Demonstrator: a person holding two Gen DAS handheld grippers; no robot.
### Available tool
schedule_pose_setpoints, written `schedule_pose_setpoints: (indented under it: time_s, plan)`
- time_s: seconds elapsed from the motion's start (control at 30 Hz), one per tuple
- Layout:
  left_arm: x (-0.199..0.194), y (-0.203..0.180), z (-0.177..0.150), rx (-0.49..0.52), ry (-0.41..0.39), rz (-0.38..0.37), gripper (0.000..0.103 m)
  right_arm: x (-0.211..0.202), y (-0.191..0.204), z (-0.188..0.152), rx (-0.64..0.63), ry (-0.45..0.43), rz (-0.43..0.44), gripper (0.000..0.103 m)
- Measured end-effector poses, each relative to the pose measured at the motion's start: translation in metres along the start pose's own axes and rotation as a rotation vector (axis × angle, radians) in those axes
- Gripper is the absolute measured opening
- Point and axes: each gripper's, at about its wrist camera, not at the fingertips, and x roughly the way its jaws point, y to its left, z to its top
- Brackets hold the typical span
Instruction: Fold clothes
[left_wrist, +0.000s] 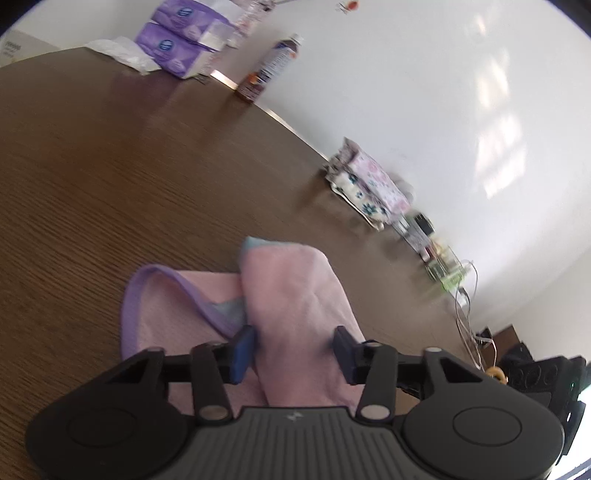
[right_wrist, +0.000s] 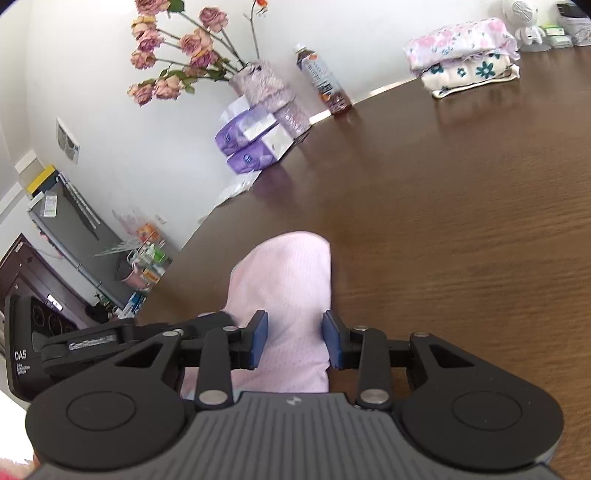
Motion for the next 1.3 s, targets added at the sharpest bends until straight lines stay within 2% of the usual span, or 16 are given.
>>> schedule_pose_setpoints:
  time_s: [0.1, 0.2, 0.3, 0.4, 0.43, 0.57, 0.67, 0.73, 0.83, 0.9, 0.97, 1.07, 1.17, 1.23, 1.27, 1.3]
  plan:
    - [-0.002, -0.003, -0.003, -0.001, 0.0, 0.003, 0.033, -0.007, 0.003, -0.002, -0.012, -0.021, 0.002, 0.033]
    - [-0.014, -0.003, -0.007, 0.007, -0.029, 0.002, 0.046, -0.019, 0.002, -0.005, -0.021, -0.044, -0.001, 0.035]
    - [-0.021, -0.005, -0.015, 0.05, -0.039, -0.006, 0.045, -0.027, 0.001, -0.009, -0.022, -0.042, -0.01, 0.035]
    - [-0.017, -0.008, -0.022, 0.064, -0.001, -0.034, 0.031, -0.026, 0.002, -0.014, -0.025, -0.019, 0.005, 0.034]
    - [-0.015, -0.009, -0.023, 0.066, 0.006, -0.033, 0.029, -0.025, 0.003, -0.015, -0.029, -0.014, 0.005, 0.033]
    - [-0.023, -0.009, -0.024, 0.075, -0.002, -0.037, 0.031, -0.032, 0.006, -0.018, -0.04, -0.027, 0.003, 0.035]
    - [-0.033, -0.007, -0.027, 0.099, 0.007, -0.053, 0.04, -0.04, 0.006, -0.021, -0.059, -0.038, -0.001, 0.038]
    - [-0.039, -0.007, -0.03, 0.131, 0.022, -0.068, 0.04, -0.045, 0.008, -0.024, -0.086, -0.035, -0.001, 0.038]
    - [-0.046, -0.015, -0.037, 0.227, 0.038, -0.085, 0.044, -0.051, 0.017, -0.031, -0.206, -0.003, -0.004, 0.042]
    - [-0.048, -0.026, -0.043, 0.321, 0.029, -0.064, 0.05, -0.052, 0.028, -0.038, -0.324, 0.016, -0.046, 0.043]
    - [-0.046, -0.04, -0.05, 0.432, 0.016, -0.013, 0.05, -0.048, 0.039, -0.044, -0.439, 0.03, -0.117, 0.043]
    - [-0.037, -0.058, -0.058, 0.578, 0.009, 0.075, 0.047, -0.037, 0.049, -0.048, -0.553, 0.036, -0.193, 0.043]
    - [-0.029, -0.067, -0.067, 0.69, 0.01, 0.135, 0.032, -0.027, 0.054, -0.046, -0.598, 0.04, -0.2, 0.042]
    - [-0.026, -0.071, -0.073, 0.753, 0.007, 0.172, 0.017, -0.021, 0.057, -0.046, -0.602, 0.039, -0.209, 0.034]
    - [-0.026, -0.073, -0.077, 0.782, 0.003, 0.19, 0.014, -0.02, 0.057, -0.046, -0.597, 0.04, -0.204, 0.032]
    - [-0.025, -0.074, -0.08, 0.801, 0.0, 0.207, 0.01, -0.018, 0.057, -0.046, -0.591, 0.041, -0.199, 0.024]
